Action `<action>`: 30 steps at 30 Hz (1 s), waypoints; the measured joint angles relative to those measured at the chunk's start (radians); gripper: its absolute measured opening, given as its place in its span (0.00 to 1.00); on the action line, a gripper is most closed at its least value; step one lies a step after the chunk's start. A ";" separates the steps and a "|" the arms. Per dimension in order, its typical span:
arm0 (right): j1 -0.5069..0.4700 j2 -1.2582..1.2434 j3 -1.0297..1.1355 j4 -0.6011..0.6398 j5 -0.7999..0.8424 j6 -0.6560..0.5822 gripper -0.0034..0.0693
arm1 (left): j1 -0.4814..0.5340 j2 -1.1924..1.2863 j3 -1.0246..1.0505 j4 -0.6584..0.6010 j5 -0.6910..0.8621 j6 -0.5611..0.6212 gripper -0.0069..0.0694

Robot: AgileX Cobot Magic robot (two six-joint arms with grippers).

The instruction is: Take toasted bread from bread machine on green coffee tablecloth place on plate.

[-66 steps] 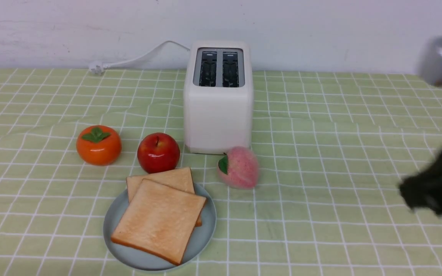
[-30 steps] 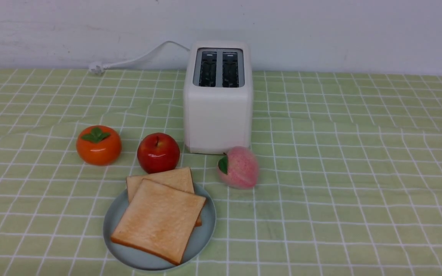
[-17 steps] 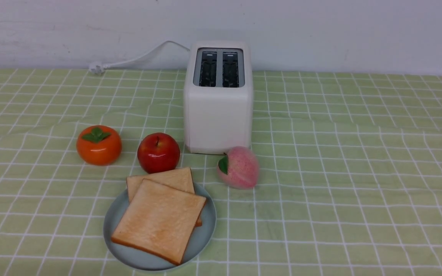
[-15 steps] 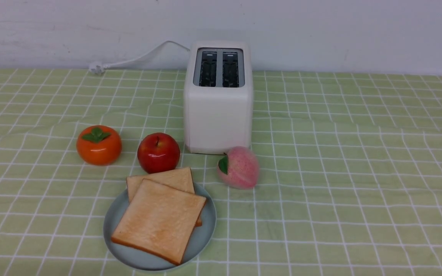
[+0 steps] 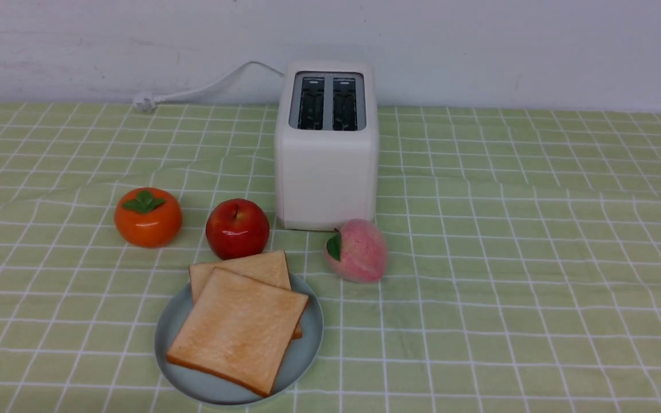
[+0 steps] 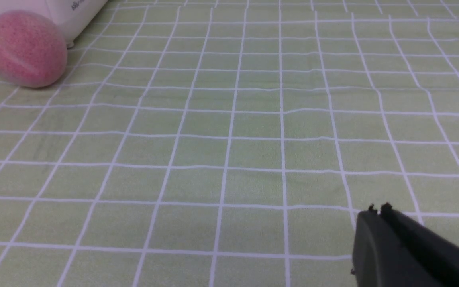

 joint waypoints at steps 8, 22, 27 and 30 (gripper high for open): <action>0.000 0.000 0.000 0.000 0.000 0.000 0.03 | 0.000 0.000 0.000 0.206 -0.154 -0.140 0.07; 0.000 0.000 0.000 0.000 0.001 0.000 0.04 | 0.183 -0.059 0.000 0.888 -0.059 -0.765 0.07; 0.000 0.000 -0.001 0.002 0.004 0.000 0.05 | 0.192 -0.103 0.000 0.898 0.213 -0.782 0.07; 0.000 0.000 -0.001 0.003 0.004 0.000 0.05 | 0.192 -0.103 0.000 0.889 0.228 -0.815 0.07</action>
